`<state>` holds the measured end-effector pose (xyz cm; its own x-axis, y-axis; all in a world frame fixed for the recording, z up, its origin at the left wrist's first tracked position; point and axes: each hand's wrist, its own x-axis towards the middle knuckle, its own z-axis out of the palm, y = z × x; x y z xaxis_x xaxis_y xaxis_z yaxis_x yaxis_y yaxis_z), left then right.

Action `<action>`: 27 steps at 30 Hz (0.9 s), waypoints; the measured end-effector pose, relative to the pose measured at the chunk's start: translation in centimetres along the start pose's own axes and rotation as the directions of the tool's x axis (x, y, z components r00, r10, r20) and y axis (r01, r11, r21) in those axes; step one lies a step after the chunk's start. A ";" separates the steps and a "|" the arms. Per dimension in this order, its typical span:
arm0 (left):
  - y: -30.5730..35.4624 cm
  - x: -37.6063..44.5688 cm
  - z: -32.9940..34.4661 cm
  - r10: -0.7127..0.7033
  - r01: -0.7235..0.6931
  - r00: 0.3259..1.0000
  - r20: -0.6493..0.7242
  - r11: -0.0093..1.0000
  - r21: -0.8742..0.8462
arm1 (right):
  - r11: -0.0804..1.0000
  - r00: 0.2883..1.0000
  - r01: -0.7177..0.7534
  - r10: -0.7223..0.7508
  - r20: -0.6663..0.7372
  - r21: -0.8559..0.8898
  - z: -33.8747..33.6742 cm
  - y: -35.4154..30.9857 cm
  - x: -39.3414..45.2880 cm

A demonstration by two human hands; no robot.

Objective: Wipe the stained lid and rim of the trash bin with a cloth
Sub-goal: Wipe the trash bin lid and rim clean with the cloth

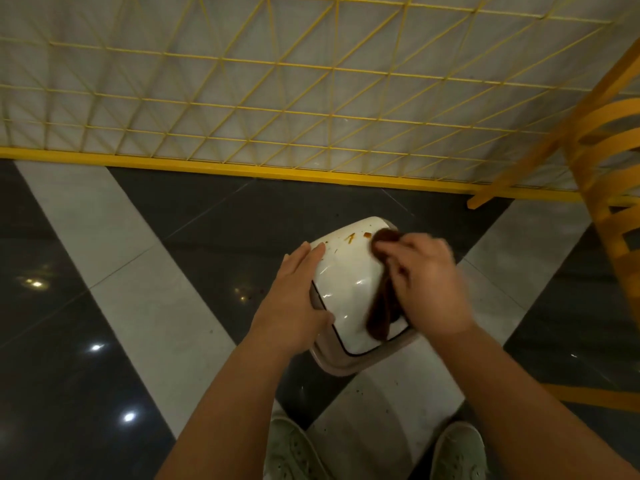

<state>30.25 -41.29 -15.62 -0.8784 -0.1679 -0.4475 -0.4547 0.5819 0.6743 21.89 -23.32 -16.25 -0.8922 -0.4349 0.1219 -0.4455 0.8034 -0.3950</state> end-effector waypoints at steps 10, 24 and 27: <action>0.0 0.2 0.2 0.025 -0.025 0.999 -0.028 1.000 0.009 | 0.935 0.920 0.355 -0.347 0.183 -0.013 1.1 -4.2 -2.4; 1.2 0.2 0.0 0.008 -0.008 1.000 0.010 0.999 0.038 | 0.967 0.949 0.234 -0.206 0.238 -0.096 -0.4 -2.4 -0.2; 1.2 0.2 0.0 0.005 -0.007 1.000 0.026 0.999 0.052 | 0.988 0.988 0.017 0.007 0.155 -0.151 -1.5 -1.1 4.2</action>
<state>29.55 -40.62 -14.84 -0.8766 -0.1440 -0.4592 -0.4407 0.6236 0.6457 18.54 -25.37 -13.92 -0.8730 -0.4872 -0.0230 -0.4666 0.8481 -0.2508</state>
